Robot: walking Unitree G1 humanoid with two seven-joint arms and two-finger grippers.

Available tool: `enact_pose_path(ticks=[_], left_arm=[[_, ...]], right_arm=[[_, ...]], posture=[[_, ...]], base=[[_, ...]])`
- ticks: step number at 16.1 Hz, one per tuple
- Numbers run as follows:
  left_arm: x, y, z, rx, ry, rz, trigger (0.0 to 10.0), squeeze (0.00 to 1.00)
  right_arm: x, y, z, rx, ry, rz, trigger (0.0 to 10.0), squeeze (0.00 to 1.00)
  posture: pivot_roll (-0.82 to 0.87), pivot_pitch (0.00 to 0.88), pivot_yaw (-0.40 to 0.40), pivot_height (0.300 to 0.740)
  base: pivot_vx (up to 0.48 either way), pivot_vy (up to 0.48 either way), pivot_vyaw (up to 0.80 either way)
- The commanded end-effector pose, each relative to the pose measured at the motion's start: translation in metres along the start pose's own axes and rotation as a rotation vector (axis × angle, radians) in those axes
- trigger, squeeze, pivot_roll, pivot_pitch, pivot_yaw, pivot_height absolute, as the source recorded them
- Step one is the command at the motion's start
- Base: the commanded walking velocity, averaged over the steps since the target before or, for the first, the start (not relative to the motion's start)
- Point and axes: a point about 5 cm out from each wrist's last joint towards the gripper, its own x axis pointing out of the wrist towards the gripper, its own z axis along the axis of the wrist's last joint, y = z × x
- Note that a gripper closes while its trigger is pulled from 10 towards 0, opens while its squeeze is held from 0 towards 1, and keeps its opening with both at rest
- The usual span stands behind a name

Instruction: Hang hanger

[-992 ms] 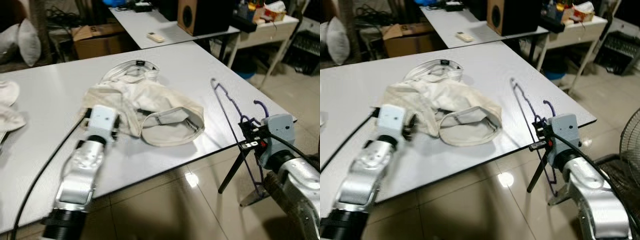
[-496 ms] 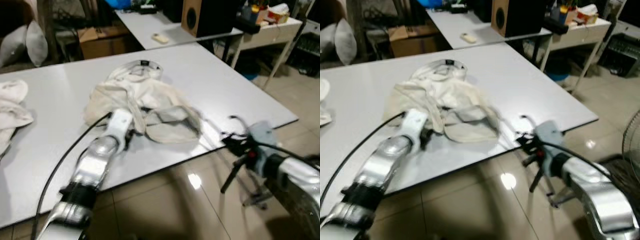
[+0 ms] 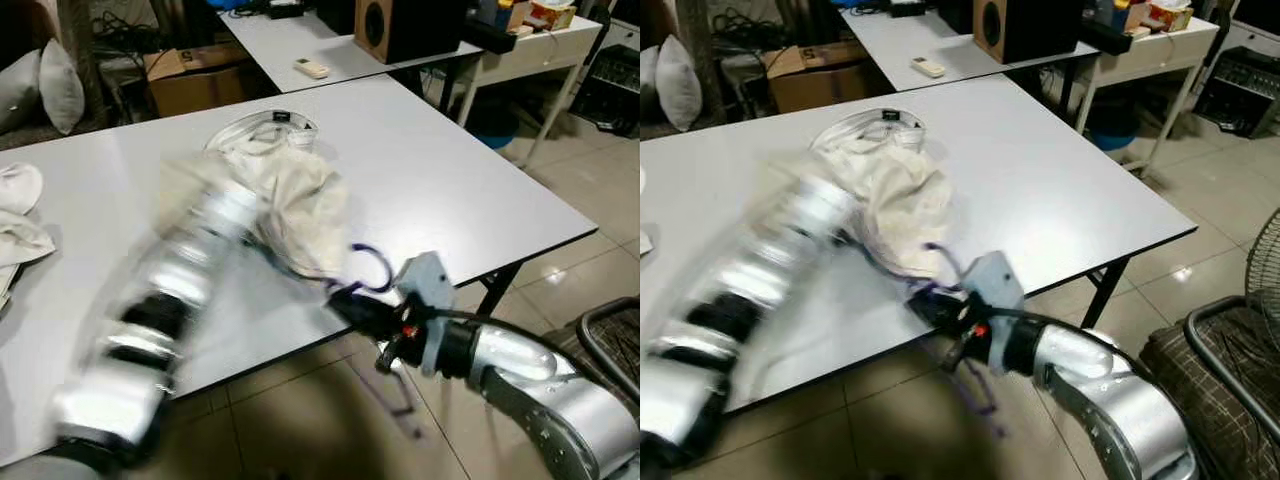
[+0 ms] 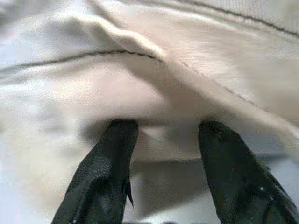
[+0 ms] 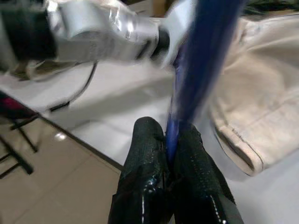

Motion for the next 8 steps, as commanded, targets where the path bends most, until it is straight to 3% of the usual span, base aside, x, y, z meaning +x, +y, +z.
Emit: enact_pose_path(ticks=[1, 2, 4, 6, 8], left_arm=[[-0.001, 0.020, -0.004, 0.052, 0.003, 0.062, 10.0, 0.00], [-0.006, 0.048, -0.014, 0.077, 0.026, 0.119, 10.0, 0.00], [-0.013, 0.078, -0.019, 0.064, 0.008, 0.112, 10.0, 0.00], [-0.015, 0.084, -0.011, -0.031, -0.046, 0.065, 10.0, 0.00], [-0.011, 0.075, 0.002, -0.188, -0.117, 0.021, 10.0, 0.00]], right_arm=[[0.001, 0.004, 0.006, -0.009, -0.016, 0.038, 10.0, 0.00], [-0.004, -0.003, 0.005, -0.024, -0.005, -0.002, 10.0, 0.00], [-0.025, -0.017, 0.012, -0.045, -0.007, -0.090, 10.0, 0.00], [-0.045, -0.031, 0.016, -0.077, 0.006, -0.192, 10.0, 0.00], [-0.059, -0.044, 0.018, -0.101, 0.020, -0.317, 10.0, 0.00]], posture=[[-0.06, 0.000, 0.085, 0.740], [-0.05, 0.000, 0.082, 0.740], [-0.02, 0.000, 0.065, 0.740], [-0.02, 0.000, 0.076, 0.740], [-0.04, 0.000, 0.089, 0.740]], base=[[0.000, 0.000, 0.00], [0.000, 0.000, 0.00], [0.000, 0.000, 0.00], [0.000, 0.000, 0.00], [0.000, 0.000, 0.00]])
